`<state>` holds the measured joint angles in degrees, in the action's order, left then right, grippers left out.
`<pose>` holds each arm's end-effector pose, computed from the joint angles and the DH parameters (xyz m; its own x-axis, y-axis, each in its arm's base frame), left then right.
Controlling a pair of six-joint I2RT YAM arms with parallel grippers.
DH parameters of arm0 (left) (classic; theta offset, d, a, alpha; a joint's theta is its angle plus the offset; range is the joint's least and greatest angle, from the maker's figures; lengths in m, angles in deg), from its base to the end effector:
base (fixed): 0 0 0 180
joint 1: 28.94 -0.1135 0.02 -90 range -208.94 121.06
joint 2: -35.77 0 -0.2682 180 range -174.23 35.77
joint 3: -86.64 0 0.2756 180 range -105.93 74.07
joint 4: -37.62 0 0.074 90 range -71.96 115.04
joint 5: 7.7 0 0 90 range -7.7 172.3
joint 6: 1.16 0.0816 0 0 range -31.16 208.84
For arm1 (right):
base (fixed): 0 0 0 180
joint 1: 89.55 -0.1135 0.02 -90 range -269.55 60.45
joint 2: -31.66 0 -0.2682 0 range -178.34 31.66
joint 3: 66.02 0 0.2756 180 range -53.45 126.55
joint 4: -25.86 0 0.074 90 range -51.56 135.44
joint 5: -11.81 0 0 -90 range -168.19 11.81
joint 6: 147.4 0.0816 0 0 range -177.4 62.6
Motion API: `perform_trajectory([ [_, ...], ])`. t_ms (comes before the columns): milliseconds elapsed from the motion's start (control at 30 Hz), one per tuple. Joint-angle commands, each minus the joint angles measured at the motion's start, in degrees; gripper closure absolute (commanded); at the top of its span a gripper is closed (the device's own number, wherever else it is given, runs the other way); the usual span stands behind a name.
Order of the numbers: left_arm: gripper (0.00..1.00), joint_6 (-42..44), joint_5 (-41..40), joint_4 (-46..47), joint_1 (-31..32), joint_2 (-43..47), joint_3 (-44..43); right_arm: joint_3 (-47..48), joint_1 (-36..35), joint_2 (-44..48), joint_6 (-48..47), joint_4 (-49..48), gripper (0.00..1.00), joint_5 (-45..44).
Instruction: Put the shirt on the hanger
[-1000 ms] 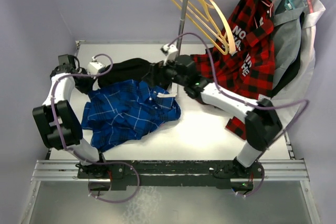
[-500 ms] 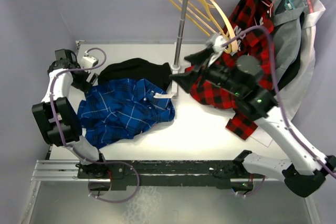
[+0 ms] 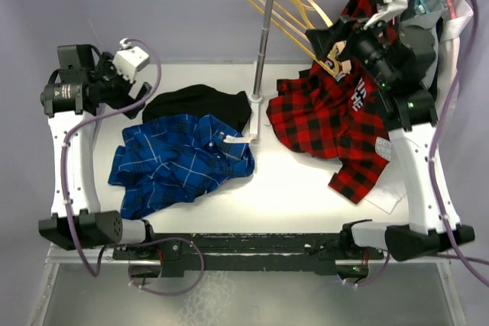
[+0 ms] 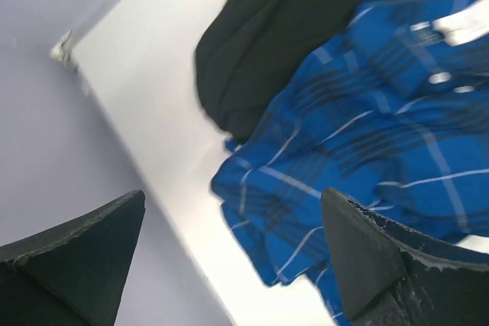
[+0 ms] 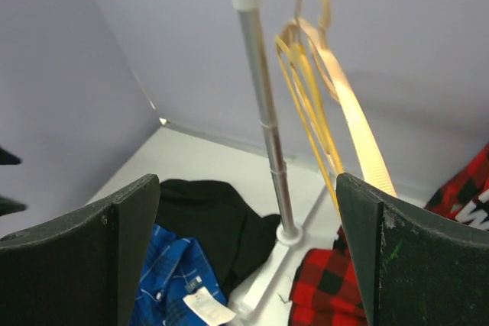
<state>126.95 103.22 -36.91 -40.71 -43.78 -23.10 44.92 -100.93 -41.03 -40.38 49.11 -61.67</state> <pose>0.3163 0.0361 0.4109 -0.5017 0.4843 -0.7168 0.4691 0.8485 0.2450 0.2931 0.0827 0.5796 0.1084 0.3081 -0.9452 -0.5126 0.8319 0.2124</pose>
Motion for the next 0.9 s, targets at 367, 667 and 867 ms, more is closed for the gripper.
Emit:
perform_trajectory([
  [367,0.0,-9.53,5.84,-1.77,12.51,-1.38,2.68,20.01,10.23,-16.47,2.9,1.77,0.06,10.41],
  [667,0.0,-9.98,4.76,-1.14,14.55,-1.5,5.29,12.37,10.23,-17.1,3.93,-3.49,0.1,11.24],
  [867,0.01,-10.29,3.97,-0.93,15.47,-1.53,6.32,14.96,10.23,-19.83,2.09,-2.1,0.15,9.71],
])
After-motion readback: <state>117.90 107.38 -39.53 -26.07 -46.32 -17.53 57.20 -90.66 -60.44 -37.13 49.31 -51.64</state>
